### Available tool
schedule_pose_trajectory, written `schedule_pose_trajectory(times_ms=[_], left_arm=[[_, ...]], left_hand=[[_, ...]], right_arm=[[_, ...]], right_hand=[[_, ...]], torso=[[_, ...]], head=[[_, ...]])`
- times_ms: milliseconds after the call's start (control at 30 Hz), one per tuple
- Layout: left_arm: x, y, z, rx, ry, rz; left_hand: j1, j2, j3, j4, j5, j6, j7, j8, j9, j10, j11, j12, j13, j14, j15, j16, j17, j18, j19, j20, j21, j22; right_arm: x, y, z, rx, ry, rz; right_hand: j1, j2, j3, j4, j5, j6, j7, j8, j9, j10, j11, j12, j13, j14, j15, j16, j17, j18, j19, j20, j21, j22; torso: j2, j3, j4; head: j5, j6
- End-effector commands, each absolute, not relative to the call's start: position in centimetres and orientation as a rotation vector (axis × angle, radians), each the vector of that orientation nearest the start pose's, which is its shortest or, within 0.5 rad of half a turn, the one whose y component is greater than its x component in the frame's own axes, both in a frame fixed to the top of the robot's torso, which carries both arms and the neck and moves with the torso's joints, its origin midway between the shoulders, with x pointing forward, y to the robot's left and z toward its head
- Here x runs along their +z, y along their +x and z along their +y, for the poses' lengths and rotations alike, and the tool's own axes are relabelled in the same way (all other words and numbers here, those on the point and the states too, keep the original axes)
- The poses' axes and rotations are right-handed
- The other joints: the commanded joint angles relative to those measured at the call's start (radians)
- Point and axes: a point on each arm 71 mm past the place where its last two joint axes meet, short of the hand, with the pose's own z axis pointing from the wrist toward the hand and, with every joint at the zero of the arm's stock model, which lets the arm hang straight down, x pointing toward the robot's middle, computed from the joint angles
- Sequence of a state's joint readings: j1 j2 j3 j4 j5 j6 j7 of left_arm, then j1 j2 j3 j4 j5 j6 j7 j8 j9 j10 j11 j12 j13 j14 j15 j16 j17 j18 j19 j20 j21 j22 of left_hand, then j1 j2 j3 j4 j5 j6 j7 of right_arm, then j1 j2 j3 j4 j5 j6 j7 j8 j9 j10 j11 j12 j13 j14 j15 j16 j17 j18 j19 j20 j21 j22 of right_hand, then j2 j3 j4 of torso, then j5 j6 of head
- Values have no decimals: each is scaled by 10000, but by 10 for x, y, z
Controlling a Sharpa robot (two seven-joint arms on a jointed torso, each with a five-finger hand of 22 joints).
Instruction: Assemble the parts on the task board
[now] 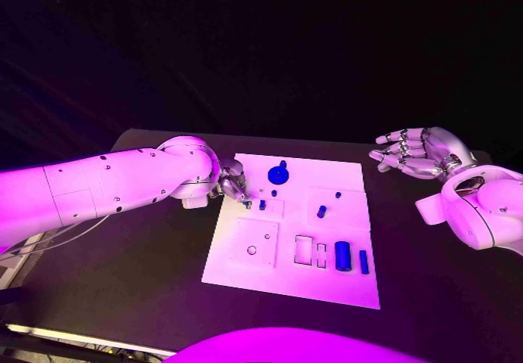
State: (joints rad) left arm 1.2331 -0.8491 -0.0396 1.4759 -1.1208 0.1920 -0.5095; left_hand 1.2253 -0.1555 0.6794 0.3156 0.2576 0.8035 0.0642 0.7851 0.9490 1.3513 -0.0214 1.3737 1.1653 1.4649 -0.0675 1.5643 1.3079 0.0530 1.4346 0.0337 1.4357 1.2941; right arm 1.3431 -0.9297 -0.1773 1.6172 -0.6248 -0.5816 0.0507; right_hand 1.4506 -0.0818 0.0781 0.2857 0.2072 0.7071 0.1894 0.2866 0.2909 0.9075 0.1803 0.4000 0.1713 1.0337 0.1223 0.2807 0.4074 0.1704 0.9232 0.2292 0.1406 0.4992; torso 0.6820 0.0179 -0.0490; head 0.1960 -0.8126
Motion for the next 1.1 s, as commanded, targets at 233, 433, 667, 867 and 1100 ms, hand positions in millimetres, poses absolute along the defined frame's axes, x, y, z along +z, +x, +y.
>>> schedule_pose_trajectory(times_ms=[233, 433, 667, 867, 1100], left_arm=[[-219, 487, 232, -3148, -1377, 23168], [-220, 486, 230, -3193, -1301, 23131], [-221, 485, 228, -3198, -1213, 23082], [-221, 484, 227, -3183, -1122, 22973], [-220, 483, 226, -3180, -1056, 22829]], left_hand=[[11, -84, 1638, -1562, 26, 225, -140, 3, 99, 58, 1, 54, 0, 1059, -82, 65, 2629, 55, 53, -16, 51, 2], [11, -84, 1638, -1562, 26, 225, -140, 3, 99, 58, 1, 54, 0, 1059, -82, 65, 2629, 55, 53, -16, 51, 2], [3, -88, 1648, -1562, 26, 232, -141, 1, 98, 71, 0, 62, 18, 1059, -83, 65, 2629, 53, 56, -17, 53, 8], [0, -89, 1657, -1565, 27, 238, -142, 0, 97, 76, -1, 64, 24, 1059, -83, 65, 2629, 50, 63, -17, 60, 23], [-7, -93, 1688, -1575, 34, 255, -147, -1, 96, 86, -5, 66, 28, 1056, -85, 61, 2621, 42, 83, -19, 79, 63]], right_arm=[[-158, 481, -235, 9740, 6458, 15562], [-159, 481, -236, 9699, 6575, 15619], [-161, 483, -238, 9610, 6666, 15688], [-163, 483, -240, 9558, 6707, 15717], [-164, 483, -241, 9541, 6724, 15722]], right_hand=[[-17, 49, -6, -23, -38, -116, 807, 82, -175, -284, 212, -154, -632, -376, 268, -771, -438, 105, -226, 270, -660, -815], [-22, 59, -11, -22, -37, -118, 814, 88, -188, -297, 220, -157, -675, -387, 278, -818, -474, 107, -236, 284, -700, -881], [-30, 68, -12, -16, -37, -116, 814, 92, -191, -295, 220, -154, -685, -383, 279, -826, -482, 109, -235, 287, -707, -898], [-41, 79, -16, -12, -38, -112, 814, 99, -196, -293, 221, -149, -706, -376, 281, -844, -499, 110, -240, 293, -724, -934], [-45, 85, -20, -14, -38, -111, 815, 106, -204, -294, 222, -145, -731, -370, 286, -866, -519, 110, -260, 300, -749, -982]], torso=[[3, 3, -7], [1, 10, -2], [-1, 8, 7], [-5, 6, 2], [-4, 2, -7]], head=[[-12, -17], [-32, -19], [-20, -30], [-22, -12], [-17, -30]])
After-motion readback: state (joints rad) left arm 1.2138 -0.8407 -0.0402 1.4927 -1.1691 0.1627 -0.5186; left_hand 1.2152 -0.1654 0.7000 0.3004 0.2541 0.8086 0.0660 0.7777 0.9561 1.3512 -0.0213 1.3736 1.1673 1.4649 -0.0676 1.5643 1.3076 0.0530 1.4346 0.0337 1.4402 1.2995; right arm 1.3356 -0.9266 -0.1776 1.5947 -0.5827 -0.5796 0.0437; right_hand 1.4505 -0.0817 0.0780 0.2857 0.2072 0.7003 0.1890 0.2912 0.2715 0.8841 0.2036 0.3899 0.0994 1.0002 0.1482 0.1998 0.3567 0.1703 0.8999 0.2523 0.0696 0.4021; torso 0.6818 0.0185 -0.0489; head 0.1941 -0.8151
